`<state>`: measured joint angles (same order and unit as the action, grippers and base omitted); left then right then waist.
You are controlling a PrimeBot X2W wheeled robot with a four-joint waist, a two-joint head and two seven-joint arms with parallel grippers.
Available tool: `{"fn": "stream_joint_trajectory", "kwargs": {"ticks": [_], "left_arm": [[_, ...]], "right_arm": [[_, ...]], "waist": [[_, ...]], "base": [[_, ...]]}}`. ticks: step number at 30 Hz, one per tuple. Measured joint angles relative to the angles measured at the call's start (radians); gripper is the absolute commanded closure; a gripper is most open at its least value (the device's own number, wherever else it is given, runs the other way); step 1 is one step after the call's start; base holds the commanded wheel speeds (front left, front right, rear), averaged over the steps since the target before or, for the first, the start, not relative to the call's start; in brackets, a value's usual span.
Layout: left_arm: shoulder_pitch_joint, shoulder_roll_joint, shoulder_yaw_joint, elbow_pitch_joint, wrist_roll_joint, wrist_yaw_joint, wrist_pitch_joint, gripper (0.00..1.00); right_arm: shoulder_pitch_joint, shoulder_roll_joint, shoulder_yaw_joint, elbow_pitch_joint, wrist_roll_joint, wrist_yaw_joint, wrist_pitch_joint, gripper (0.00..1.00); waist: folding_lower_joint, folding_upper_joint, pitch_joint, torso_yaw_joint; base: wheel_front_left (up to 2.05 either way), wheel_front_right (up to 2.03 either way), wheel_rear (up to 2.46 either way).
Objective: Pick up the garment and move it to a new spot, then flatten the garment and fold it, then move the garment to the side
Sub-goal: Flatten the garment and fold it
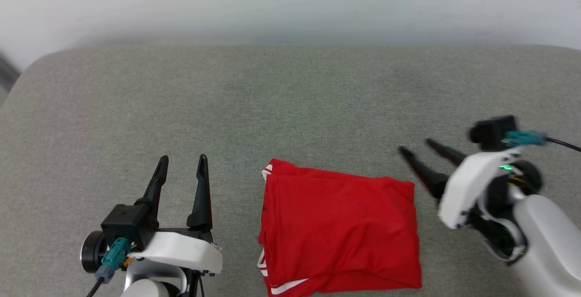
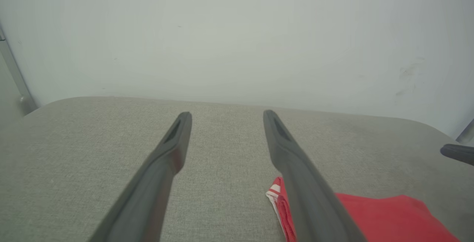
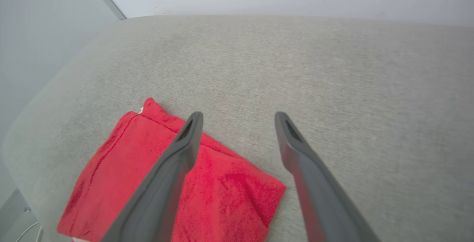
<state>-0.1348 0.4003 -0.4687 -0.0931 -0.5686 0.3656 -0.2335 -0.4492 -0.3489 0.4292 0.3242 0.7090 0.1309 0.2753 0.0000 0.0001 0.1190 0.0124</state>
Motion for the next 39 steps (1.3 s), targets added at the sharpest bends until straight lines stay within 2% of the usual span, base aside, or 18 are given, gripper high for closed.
{"fn": "stream_joint_trajectory", "kwargs": {"ticks": [6, 12, 19, 26, 33, 39], "left_arm": [[0.019, 0.007, 0.02, 0.012, -0.008, 0.008, -0.007, 0.0], [0.052, 0.006, 0.04, 0.029, -0.017, 0.009, -0.016, 0.0], [0.105, 0.006, 0.061, 0.048, -0.02, 0.004, -0.024, 0.0], [0.148, 0.013, 0.081, 0.071, 0.003, -0.008, -0.026, 0.0], [0.172, 0.009, 0.086, 0.077, 0.037, -0.032, -0.027, 0.0], [0.172, 0.011, 0.111, 0.094, 0.041, -0.074, -0.027, 0.0]], "right_arm": [[0.103, -0.017, -0.216, -0.055, -0.147, 0.0, -0.147, 0.0], [0.218, 0.047, -0.362, -0.186, -0.245, 0.0, -0.276, 0.0], [0.33, 0.109, -0.401, -0.306, -0.311, 0.0, -0.323, 0.0], [0.446, 0.143, -0.403, -0.375, -0.343, 0.0, -0.306, 0.0], [0.508, 0.172, -0.416, -0.43, -0.369, 0.0, -0.273, 0.0], [0.518, 0.177, -0.434, -0.449, -0.376, 0.0, -0.248, 0.0]], "waist": [[0.0, 0.0, -0.019, -0.028], [0.0, 0.0, -0.046, -0.051], [0.0, 0.0, -0.088, -0.065], [-0.0001, 0.0, -0.132, -0.059], [-0.0001, 0.0, -0.154, -0.051], [-0.0001, 0.0, -0.154, -0.05]], "base": [[0.0, 0.0, 0.0], [0.0, 0.0, 0.0], [0.0, 0.0, 0.0], [0.0, 0.0, 0.0], [0.0, 0.0, 0.0], [0.0, 0.0, 0.0]]}}
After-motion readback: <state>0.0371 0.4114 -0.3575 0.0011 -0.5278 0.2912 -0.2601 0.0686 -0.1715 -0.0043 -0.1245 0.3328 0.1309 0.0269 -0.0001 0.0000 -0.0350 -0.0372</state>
